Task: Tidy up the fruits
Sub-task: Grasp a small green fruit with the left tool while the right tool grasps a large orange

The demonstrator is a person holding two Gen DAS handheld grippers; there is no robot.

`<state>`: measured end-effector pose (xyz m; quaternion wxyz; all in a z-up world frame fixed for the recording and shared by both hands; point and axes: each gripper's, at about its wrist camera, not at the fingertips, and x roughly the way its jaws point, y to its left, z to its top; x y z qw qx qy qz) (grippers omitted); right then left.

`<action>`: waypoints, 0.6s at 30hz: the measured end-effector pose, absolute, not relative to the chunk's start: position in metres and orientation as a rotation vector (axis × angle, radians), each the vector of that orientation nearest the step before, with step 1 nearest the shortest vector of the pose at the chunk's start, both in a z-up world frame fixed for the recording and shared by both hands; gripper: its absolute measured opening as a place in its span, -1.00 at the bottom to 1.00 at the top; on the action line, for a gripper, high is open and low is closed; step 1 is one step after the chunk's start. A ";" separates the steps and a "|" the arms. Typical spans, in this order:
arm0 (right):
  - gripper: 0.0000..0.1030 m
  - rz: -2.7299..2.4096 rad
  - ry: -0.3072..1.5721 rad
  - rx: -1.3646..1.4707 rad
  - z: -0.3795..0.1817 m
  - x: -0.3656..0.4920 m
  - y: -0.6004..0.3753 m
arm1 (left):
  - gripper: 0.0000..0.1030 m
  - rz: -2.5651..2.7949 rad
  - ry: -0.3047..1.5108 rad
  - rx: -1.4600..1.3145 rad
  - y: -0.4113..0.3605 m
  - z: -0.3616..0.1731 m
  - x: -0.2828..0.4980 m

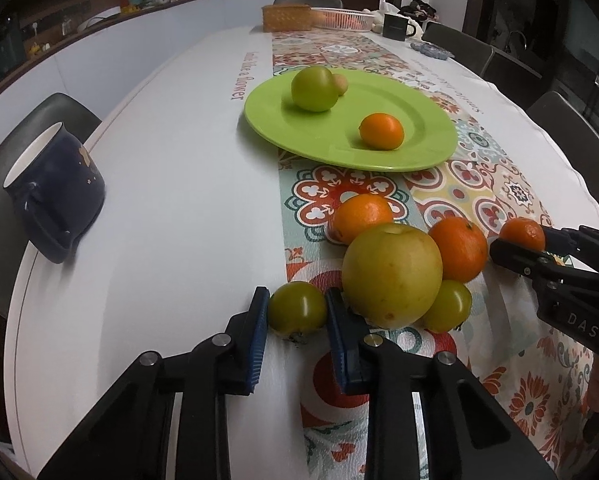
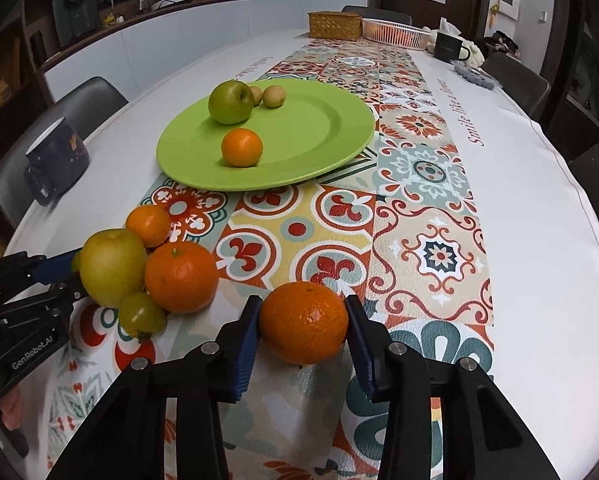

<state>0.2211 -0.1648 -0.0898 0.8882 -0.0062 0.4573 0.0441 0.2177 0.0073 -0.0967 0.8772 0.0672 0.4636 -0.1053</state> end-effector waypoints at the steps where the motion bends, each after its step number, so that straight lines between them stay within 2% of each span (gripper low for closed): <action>1: -0.19 0.093 0.948 -0.011 -0.090 0.221 -0.165 | -0.45 -0.217 0.968 0.141 0.007 -0.097 0.218; 18: -0.19 0.121 0.891 -0.013 -0.065 0.205 -0.159 | -0.46 -0.167 0.916 0.147 0.012 -0.074 0.200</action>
